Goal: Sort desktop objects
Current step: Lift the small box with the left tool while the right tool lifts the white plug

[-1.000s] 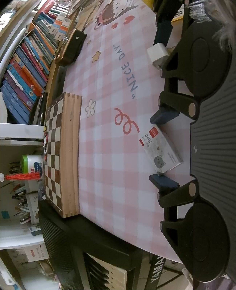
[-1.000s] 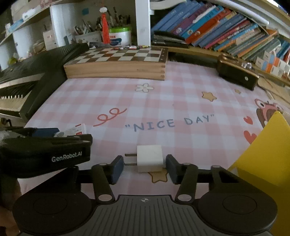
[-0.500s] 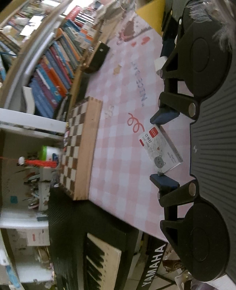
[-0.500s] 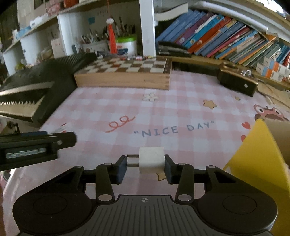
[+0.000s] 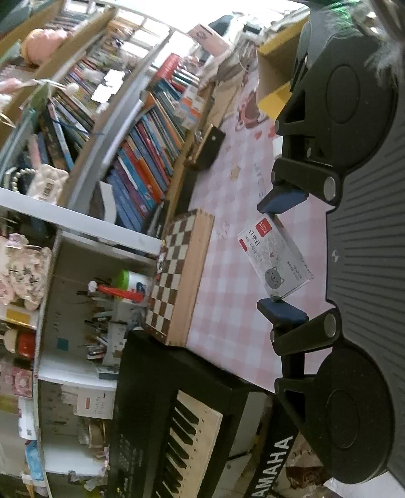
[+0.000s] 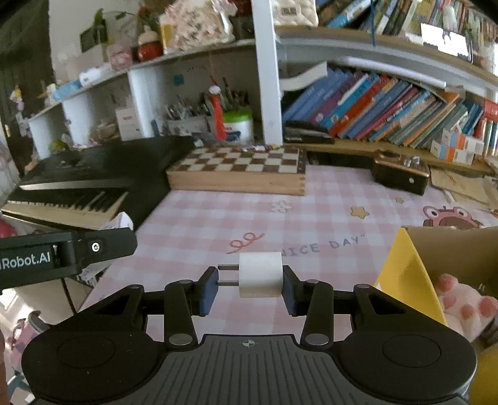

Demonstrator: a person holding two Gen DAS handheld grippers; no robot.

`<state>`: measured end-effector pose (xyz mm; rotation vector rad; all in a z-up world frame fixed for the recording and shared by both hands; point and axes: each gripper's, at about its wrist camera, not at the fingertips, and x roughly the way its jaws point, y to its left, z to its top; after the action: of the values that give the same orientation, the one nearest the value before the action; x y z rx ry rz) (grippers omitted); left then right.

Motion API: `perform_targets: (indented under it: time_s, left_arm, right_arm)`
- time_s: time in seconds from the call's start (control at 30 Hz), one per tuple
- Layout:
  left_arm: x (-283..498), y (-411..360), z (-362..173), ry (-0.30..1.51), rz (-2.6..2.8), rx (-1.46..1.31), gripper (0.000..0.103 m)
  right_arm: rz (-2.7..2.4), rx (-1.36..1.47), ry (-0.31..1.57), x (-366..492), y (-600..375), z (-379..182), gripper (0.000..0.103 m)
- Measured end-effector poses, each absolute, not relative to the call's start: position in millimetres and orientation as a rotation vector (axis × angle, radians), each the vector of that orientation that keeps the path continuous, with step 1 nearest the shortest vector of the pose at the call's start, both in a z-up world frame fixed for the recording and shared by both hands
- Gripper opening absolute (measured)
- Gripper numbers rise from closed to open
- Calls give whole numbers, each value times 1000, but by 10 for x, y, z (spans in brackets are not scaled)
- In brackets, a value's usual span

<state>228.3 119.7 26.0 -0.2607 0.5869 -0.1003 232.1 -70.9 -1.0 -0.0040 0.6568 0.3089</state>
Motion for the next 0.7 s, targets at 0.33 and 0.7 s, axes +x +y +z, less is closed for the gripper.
perform_targets:
  time_s: [0.33,0.7]
  left_arm:
    - [1656,1334,430,551,-170,-303,57]
    - [995,1446,555,539,-245,-304,57]
  right_arm:
    - [297,20,635,1754,-791,169,42]
    - [291,-7,653,1017,-930,239,42]
